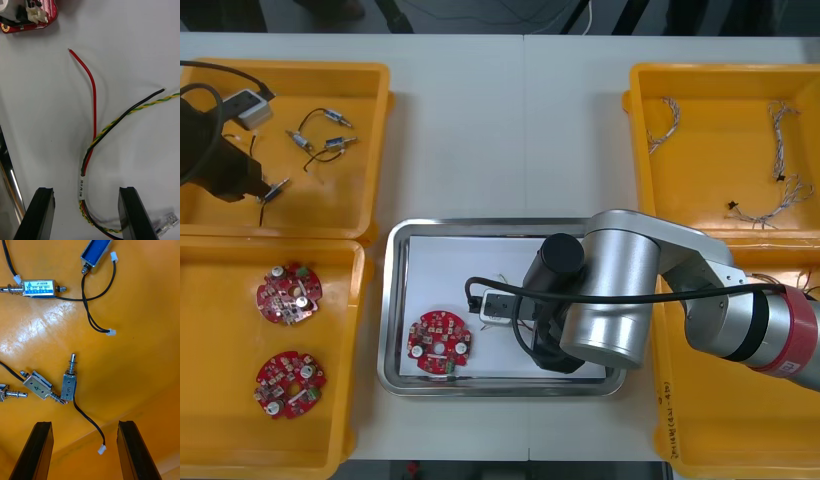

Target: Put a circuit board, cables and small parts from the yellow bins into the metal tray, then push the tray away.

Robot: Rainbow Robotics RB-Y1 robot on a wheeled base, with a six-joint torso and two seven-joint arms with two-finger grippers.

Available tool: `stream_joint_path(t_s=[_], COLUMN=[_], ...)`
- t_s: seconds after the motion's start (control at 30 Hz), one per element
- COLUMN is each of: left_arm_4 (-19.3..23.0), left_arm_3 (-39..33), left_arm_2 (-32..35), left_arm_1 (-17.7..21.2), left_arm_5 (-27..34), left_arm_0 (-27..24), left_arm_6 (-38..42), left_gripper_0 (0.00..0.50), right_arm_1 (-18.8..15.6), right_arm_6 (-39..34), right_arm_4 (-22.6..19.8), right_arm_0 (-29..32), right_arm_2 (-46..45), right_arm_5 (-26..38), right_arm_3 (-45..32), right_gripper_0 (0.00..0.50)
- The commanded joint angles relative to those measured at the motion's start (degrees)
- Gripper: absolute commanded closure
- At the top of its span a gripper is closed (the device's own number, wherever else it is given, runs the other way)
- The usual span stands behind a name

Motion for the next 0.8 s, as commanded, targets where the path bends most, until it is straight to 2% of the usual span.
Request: stream_joint_path(t_s=[0.03, 0.33, 0.6, 0.7, 0.8], left_arm_4=[0.5, -0.2, 0.5, 0.4, 0.6], left_arm_3=[2.7, 5.8, 8.7, 9.1, 9.3], left_arm_2=[-2.5, -4.4, -8.1, -8.4, -9.0], left_arm_1=[-0.5, -1.9, -1.9, -2.0, -1.9], left_arm_5=[-2.2, -3.7, -8.1, -8.8, -9.1], left_arm_0=[-4.0, -6.4, -7.4, -7.4, -7.4], left_arm_6=[-4.7, -6.4, -7.4, -7.7, -7.9], left_gripper_0=[0.000, 0.000, 0.000, 0.000, 0.000], right_arm_1=[1.0, 1.2, 3.0, 3.1, 3.1], right_arm_6=[-2.4, -4.5, -6.6, -7.3, -8.0], right_arm_4=[0.8, 0.0, -7.4, -8.7, -9.3], right_arm_0=[0.5, -0.4, -3.8, -5.2, -6.8], right_arm_2=[0.0, -6.8, -20.2, -24.4, -29.0], right_arm_5=[0.9, 6.8, 17.0, 20.9, 21.5], right_arm_3=[-2.8, -7.7, -7.0, -6.9, -6.8], right_gripper_0=[0.000, 0.000, 0.000, 0.000, 0.000])
